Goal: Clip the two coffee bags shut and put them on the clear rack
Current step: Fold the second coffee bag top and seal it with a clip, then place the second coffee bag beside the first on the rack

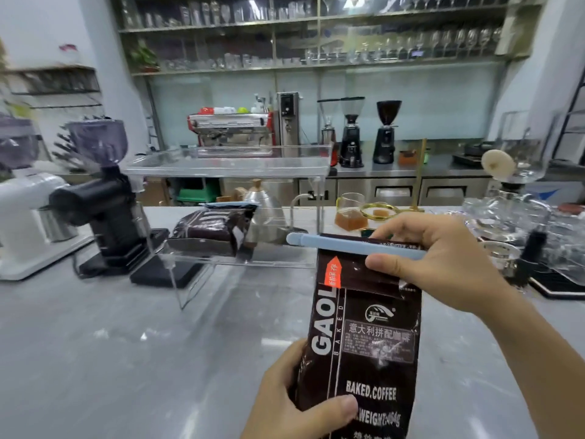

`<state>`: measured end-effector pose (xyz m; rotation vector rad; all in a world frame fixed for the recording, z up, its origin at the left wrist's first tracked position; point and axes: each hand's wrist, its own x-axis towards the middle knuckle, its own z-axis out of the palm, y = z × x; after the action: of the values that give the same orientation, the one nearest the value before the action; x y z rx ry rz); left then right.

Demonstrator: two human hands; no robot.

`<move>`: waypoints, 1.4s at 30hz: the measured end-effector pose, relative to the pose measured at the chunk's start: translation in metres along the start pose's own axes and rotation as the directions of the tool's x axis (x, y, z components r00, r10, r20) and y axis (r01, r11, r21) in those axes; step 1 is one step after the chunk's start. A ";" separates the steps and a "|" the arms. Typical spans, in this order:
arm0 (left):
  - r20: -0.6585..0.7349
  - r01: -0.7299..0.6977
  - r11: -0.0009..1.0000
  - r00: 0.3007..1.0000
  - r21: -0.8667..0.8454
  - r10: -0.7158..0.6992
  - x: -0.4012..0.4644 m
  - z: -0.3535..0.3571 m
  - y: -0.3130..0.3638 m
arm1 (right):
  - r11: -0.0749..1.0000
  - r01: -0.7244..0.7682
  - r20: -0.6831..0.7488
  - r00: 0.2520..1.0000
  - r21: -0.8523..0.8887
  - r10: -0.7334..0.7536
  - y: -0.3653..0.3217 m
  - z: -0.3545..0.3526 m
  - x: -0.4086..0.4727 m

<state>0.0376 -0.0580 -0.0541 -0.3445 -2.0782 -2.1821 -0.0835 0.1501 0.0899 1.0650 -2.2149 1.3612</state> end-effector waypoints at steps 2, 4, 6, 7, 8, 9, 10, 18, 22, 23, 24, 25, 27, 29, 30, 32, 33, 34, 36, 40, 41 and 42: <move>-0.035 -0.033 0.999 0.999 0.034 0.035 -0.006 -0.012 0.008 | 0.996 -0.027 -0.065 0.997 0.080 0.032 -0.002 0.018 -0.003; -0.099 -0.050 0.996 0.993 0.069 0.057 -0.009 -0.026 0.014 | 0.981 -0.062 -0.052 0.996 0.181 0.072 -0.003 0.039 -0.010; -0.136 -0.063 0.995 0.988 0.072 0.072 -0.011 -0.040 0.017 | 0.955 -0.131 -0.038 0.989 0.265 0.146 -0.002 0.057 -0.026; -0.147 -0.074 0.994 0.985 0.078 0.085 -0.011 -0.049 0.018 | 0.942 -0.172 -0.048 0.980 0.289 0.194 -0.001 0.065 -0.034; -0.158 -0.081 0.994 0.983 0.074 0.092 -0.012 -0.053 0.018 | 0.924 -0.218 -0.048 0.968 0.314 0.245 0.001 0.070 -0.045; -0.175 -0.084 0.994 0.980 0.063 0.094 -0.012 -0.057 0.019 | 0.906 -0.258 -0.035 0.958 0.335 0.286 0.002 0.075 -0.055; -0.191 -0.083 0.995 0.977 0.050 0.091 -0.012 -0.061 0.019 | 0.883 -0.298 -0.009 0.946 0.363 0.323 0.003 0.083 -0.066; -0.239 -0.010 0.990 0.971 -0.144 -0.025 0.009 -0.074 0.011 | 0.801 -0.482 0.223 0.875 0.354 0.429 0.001 0.149 -0.100; -0.269 -0.034 0.996 0.963 -0.084 0.010 0.011 -0.083 0.008 | 0.863 -0.438 0.237 0.893 0.253 0.383 0.006 0.155 -0.086; -0.259 -0.038 0.997 0.966 -0.063 0.021 0.010 -0.085 0.009 | 0.875 -0.408 0.218 0.908 0.259 0.359 0.007 0.156 -0.082; -0.229 -0.052 0.998 0.973 -0.042 0.041 0.009 -0.087 0.010 | 0.882 -0.379 0.200 0.922 0.280 0.333 0.008 0.157 -0.080; -0.182 -0.075 0.997 0.981 -0.034 0.068 0.009 -0.089 0.014 | 0.881 -0.358 0.181 0.932 0.310 0.315 0.009 0.159 -0.077; -0.061 -0.156 0.987 0.986 -0.030 0.154 0.008 -0.091 0.020 | 0.859 -0.344 0.130 0.939 0.380 0.318 0.012 0.164 -0.077; 0.031 -0.232 0.973 0.972 -0.006 0.232 0.006 -0.092 0.020 | 0.827 -0.345 0.072 0.934 0.444 0.351 0.013 0.169 -0.081; 0.015 -0.233 0.972 0.972 0.021 0.233 0.007 -0.092 0.018 | 0.815 -0.351 0.052 0.928 0.460 0.370 0.012 0.170 -0.082; -0.077 -0.216 0.974 0.972 0.065 0.221 0.009 -0.088 0.014 | 0.812 -0.363 0.024 0.918 0.457 0.396 0.013 0.172 -0.085; -0.130 -0.210 0.975 0.967 0.067 0.217 0.010 -0.085 0.013 | 0.814 -0.358 0.010 0.917 0.456 0.398 0.014 0.173 -0.087; -0.179 -0.213 0.975 0.959 0.059 0.221 0.011 -0.083 0.011 | 0.815 -0.350 -0.003 0.918 0.461 0.396 0.016 0.172 -0.088; -0.244 -0.252 0.967 0.936 0.037 0.254 0.013 -0.080 0.009 | 0.833 -0.335 -0.030 0.922 0.441 0.387 0.017 0.171 -0.091; -0.285 -0.271 0.961 0.917 0.063 0.277 0.012 -0.076 0.014 | 0.876 -0.313 -0.110 0.920 0.367 0.375 0.016 0.171 -0.093; -0.293 -0.266 0.963 0.918 0.047 0.268 0.014 -0.075 0.014 | 0.883 -0.305 -0.133 0.919 0.356 0.371 0.015 0.170 -0.093; -0.305 -0.259 0.965 0.917 0.038 0.258 0.016 -0.074 0.013 | 0.893 -0.295 -0.150 0.920 0.341 0.361 0.014 0.171 -0.093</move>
<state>0.0183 -0.1315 -0.0401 -0.2434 -1.7528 -1.9416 -0.0152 0.0452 -0.0594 0.6066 -2.1343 1.9259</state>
